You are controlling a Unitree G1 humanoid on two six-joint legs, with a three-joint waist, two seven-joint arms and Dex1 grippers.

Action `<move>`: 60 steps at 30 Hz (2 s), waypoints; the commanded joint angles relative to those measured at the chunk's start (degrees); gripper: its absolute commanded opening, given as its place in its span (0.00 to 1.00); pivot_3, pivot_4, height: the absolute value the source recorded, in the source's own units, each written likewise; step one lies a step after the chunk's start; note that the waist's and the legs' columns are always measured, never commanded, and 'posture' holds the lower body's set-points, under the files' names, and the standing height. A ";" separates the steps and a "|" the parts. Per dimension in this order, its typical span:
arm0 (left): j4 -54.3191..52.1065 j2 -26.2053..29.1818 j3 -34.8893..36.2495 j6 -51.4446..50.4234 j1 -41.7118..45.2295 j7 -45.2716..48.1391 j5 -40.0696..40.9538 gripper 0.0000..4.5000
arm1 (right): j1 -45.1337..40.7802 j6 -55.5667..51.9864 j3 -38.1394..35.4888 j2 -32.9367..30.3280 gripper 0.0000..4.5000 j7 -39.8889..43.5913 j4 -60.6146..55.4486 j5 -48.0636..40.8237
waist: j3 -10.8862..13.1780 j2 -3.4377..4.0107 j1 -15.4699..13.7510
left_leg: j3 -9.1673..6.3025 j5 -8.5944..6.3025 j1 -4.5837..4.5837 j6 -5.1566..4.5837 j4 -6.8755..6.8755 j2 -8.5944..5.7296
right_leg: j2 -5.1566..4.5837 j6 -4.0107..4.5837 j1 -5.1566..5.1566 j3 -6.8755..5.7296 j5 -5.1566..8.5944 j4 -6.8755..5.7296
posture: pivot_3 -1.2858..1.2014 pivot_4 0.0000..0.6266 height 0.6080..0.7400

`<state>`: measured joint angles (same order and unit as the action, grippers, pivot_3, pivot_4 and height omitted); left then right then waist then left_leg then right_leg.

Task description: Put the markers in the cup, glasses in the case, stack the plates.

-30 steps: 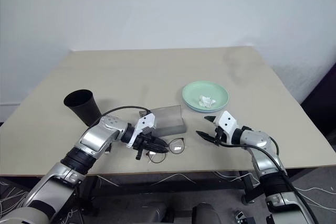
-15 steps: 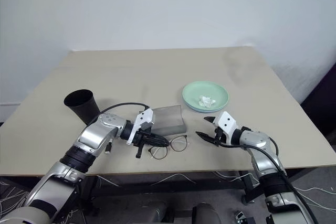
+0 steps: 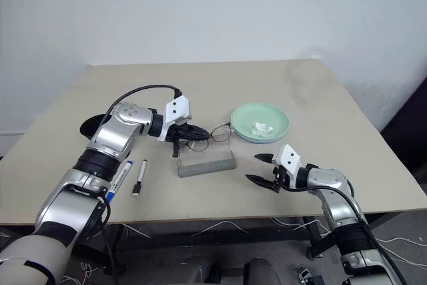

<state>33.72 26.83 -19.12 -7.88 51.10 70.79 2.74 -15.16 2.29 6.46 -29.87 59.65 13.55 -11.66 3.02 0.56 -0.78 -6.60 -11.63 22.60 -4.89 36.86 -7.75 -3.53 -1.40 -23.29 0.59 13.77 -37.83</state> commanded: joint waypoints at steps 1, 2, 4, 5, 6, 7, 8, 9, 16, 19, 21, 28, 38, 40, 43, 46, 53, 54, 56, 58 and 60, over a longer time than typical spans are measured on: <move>6.09 -1.18 -1.00 5.46 2.51 0.93 -2.89 0.01 | -0.94 -0.09 -1.17 0.26 0.78 -0.65 -2.34 -0.93 | 0.00 -0.01 -0.01 | 0.00 0.00 0.01 0.00 0.00 0.00 | 0.00 -0.01 -0.01 0.00 -0.01 0.01 | 0.52 0.00 0.96; 7.55 -1.51 -1.10 6.44 2.79 1.23 -3.41 0.01 | -0.87 -0.13 -1.20 0.29 0.78 -0.85 -2.43 -0.85 | 0.01 -0.01 -0.03 | 0.00 0.00 0.03 0.00 0.00 0.00 | 0.00 -0.01 -0.02 0.00 -0.01 0.02 | 0.52 0.00 0.96; 10.24 -2.24 -1.39 8.16 3.18 2.10 -4.34 0.01 | -0.34 -0.11 -1.22 0.30 0.78 -1.34 -2.76 -0.65 | 0.01 -0.04 -0.06 | 0.00 0.00 0.05 -0.01 0.00 0.00 | 0.00 0.04 -0.03 0.00 -0.04 0.03 | 0.52 0.00 0.96; 11.03 -2.58 -1.49 8.72 3.23 2.79 -4.54 0.01 | -0.02 -0.11 -1.22 0.27 0.78 -1.63 -2.97 -0.57 | 0.01 -0.05 -0.06 | 0.00 0.00 0.07 -0.01 0.00 -0.01 | 0.00 0.06 -0.04 0.00 -0.06 0.03 | 0.52 0.00 0.96; 11.66 -2.84 -1.48 9.21 3.30 3.32 -4.71 0.01 | 0.22 -0.13 -1.21 0.24 0.78 -1.83 -3.14 -0.51 | 0.01 -0.05 -0.05 | 0.00 0.00 0.07 -0.01 0.00 0.00 | 0.00 0.07 -0.05 0.00 -0.07 0.03 | 0.52 0.00 0.96; 12.04 -3.12 -1.46 9.48 3.32 3.75 -4.80 0.01 | 0.45 -0.15 -1.22 0.21 0.78 -2.04 -3.30 -0.48 | 0.01 -0.06 -0.04 | 0.00 0.00 0.07 -0.01 0.00 0.00 | 0.00 0.07 -0.05 0.00 -0.07 0.03 | 0.52 0.00 0.96; 12.32 -3.41 -1.56 9.73 3.26 4.13 -5.02 0.01 | 0.72 -0.17 -1.23 0.19 0.78 -2.26 -3.51 -0.48 | 0.01 -0.06 -0.04 | 0.00 0.00 0.08 -0.01 0.01 0.00 | 0.00 0.06 -0.05 0.00 -0.06 0.03 | 0.52 0.00 0.96; 12.55 -3.65 -1.61 9.96 3.20 4.49 -5.20 0.01 | 0.94 -0.22 -1.23 0.17 0.78 -2.44 -3.71 -0.50 | 0.01 -0.06 -0.04 | 0.00 0.00 0.08 -0.01 0.01 0.00 | -0.01 0.05 -0.04 -0.01 -0.05 0.03 | 0.52 0.00 0.96; 12.70 -4.47 -2.02 10.14 2.20 6.79 -6.29 0.01 | 2.06 -0.57 -0.72 0.46 0.78 -3.57 -4.80 -0.26 | 0.01 -0.06 0.01 | 0.00 0.00 0.06 -0.01 0.03 0.00 | 0.00 -0.03 -0.03 -0.01 -0.01 0.01 | 0.52 0.00 0.96; 12.88 -4.75 -1.86 9.90 1.84 7.15 -6.64 0.01 | 1.98 -0.72 -0.38 0.70 0.78 -3.91 -4.81 -0.05 | 0.01 -0.07 0.00 | 0.00 0.00 0.06 -0.01 0.03 0.00 | 0.00 -0.03 -0.02 -0.01 -0.01 0.01 | 0.52 0.00 0.96; 13.16 -4.77 -1.98 9.89 1.65 7.39 -7.01 0.01 | 1.82 -0.74 -0.05 0.90 0.78 -3.99 -4.64 0.18 | 0.00 -0.07 0.00 | 0.00 0.00 0.05 -0.01 0.03 0.00 | 0.00 -0.03 -0.02 -0.01 -0.01 0.01 | 0.52 0.00 0.96; 13.59 -4.75 -1.79 10.01 1.67 7.50 -7.29 0.45 | 1.37 -0.69 0.58 1.40 0.78 -3.99 -4.20 0.62 | 0.00 -0.08 -0.01 | 0.00 0.00 0.06 -0.02 0.04 0.00 | 0.01 -0.04 -0.02 -0.01 -0.02 0.01 | 0.52 0.00 0.96; 18.17 -6.17 1.18 12.29 5.16 1.97 -6.74 0.74 | 1.03 -0.68 0.94 1.74 0.78 -3.99 -3.74 0.92 | 0.00 -0.09 -0.08 | -0.01 0.00 0.05 -0.02 0.09 0.00 | 0.02 -0.07 0.00 -0.02 -0.04 0.00 | 0.52 0.00 0.96; 19.53 -6.52 2.10 13.26 6.42 0.41 -6.71 0.74 | 1.07 -0.56 0.96 1.78 0.78 -3.98 -3.58 1.01 | 0.01 -0.12 -0.03 | -0.01 0.00 0.06 -0.02 0.13 0.00 | 0.02 -0.11 0.01 -0.03 -0.07 0.00 | 0.52 0.00 0.96; 22.15 -7.39 4.20 12.91 8.80 -2.20 -5.95 0.74 | 1.10 -0.42 0.95 1.81 0.78 -4.02 -3.43 1.12 | 0.01 -0.13 -0.02 | 0.00 0.00 0.07 -0.02 0.17 0.00 | 0.02 -0.15 0.03 -0.02 -0.09 0.00 | 0.52 0.00 0.96; 23.77 -7.85 6.86 12.50 10.77 -3.51 -4.49 0.74 | 1.18 -0.27 0.94 1.80 0.78 -4.13 -3.38 1.25 | 0.01 -0.13 -0.01 | 0.00 0.00 0.07 -0.02 0.17 0.00 | 0.02 -0.16 0.02 -0.02 -0.09 0.01 | 0.52 0.00 0.96; 29.21 -7.81 6.72 15.72 13.05 -12.74 -9.14 0.37 | 0.93 -0.04 0.12 1.46 0.78 -4.15 -4.47 0.90 | 0.00 -0.14 0.02 | 0.00 0.00 0.06 -0.02 0.17 0.00 | 0.04 -0.16 0.03 -0.01 -0.09 0.00 | 0.52 0.00 0.96; 29.83 -7.75 6.23 16.51 13.07 -13.75 -10.02 0.28 | 0.79 -0.09 -0.16 1.26 0.78 -4.10 -4.88 0.69 | 0.00 -0.14 0.01 | 0.00 0.00 0.06 -0.02 0.17 0.00 | 0.04 -0.16 0.03 -0.02 -0.09 0.00 | 0.52 0.00 0.96; 31.11 -7.76 5.31 17.74 13.15 -15.50 -11.82 0.12 | 0.30 -0.50 -0.85 0.83 0.78 -3.99 -5.95 0.06 | 0.00 -0.14 0.00 | 0.00 0.00 0.06 -0.02 0.17 0.00 | 0.04 -0.16 0.03 -0.02 -0.10 0.00 | 0.52 0.00 0.96; 32.45 -7.99 4.49 18.30 13.34 -17.40 -13.68 0.01 | -0.16 -0.73 -1.35 0.39 0.78 -4.06 -6.74 -0.15 | 0.00 -0.14 0.00 | 0.00 0.00 0.07 -0.02 0.17 0.00 | 0.04 -0.16 0.02 -0.01 -0.10 0.01 | 0.52 0.00 0.96; 33.88 -8.33 3.60 18.37 13.50 -18.86 -15.40 0.01 | -0.54 -0.80 -1.57 0.06 0.78 -4.12 -7.09 -0.10 | 0.00 -0.16 0.00 | 0.00 0.00 0.07 -0.02 0.17 -0.01 | 0.04 -0.16 0.02 -0.01 -0.10 0.01 | 0.52 0.00 0.96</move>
<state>67.78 18.49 -15.23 9.53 62.03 53.31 -11.51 -14.04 1.09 6.84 -29.12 55.64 9.12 -10.59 3.02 0.40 -0.78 -6.60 -11.62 22.67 -4.91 37.03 -7.75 -3.48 -1.57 -23.27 0.57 13.67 -37.82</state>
